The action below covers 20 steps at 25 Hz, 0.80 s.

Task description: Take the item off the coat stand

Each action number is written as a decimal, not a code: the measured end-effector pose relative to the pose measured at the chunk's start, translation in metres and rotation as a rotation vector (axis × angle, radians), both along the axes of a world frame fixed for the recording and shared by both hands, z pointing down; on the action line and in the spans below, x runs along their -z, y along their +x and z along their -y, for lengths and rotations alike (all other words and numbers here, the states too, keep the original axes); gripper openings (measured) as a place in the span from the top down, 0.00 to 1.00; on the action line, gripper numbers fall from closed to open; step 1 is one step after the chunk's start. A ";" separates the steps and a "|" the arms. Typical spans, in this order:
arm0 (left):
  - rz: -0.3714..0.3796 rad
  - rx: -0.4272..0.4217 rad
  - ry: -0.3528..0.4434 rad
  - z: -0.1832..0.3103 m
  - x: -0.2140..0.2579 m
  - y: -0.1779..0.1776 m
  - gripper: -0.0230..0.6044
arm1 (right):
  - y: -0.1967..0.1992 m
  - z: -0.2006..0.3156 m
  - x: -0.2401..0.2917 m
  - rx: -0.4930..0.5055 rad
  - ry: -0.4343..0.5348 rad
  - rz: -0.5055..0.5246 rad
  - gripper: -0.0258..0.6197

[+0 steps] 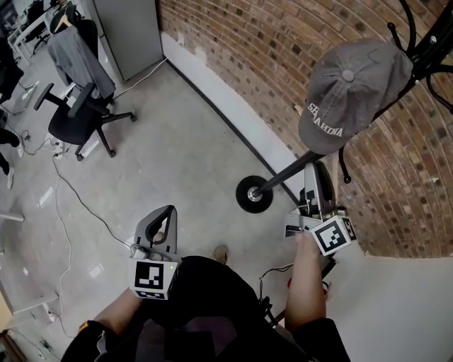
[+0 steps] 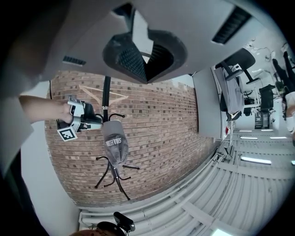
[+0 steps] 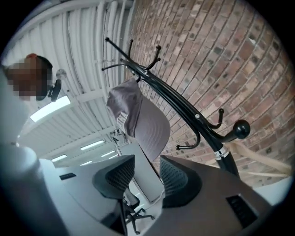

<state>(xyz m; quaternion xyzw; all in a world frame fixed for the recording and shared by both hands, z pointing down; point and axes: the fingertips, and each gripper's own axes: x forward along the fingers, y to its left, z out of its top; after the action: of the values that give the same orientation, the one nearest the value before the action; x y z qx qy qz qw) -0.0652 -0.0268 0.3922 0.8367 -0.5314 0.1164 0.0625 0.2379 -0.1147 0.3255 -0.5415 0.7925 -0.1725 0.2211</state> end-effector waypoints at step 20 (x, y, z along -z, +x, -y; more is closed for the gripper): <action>0.061 -0.019 -0.009 -0.003 0.001 0.006 0.92 | 0.037 0.036 0.003 0.062 0.099 0.192 0.70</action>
<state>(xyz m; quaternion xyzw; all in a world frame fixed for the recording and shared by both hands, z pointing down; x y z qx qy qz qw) -0.0591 -0.0242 0.3916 0.8375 -0.5246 0.1449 0.0491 0.2749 -0.1510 0.3222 -0.4863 0.7916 -0.1911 0.3169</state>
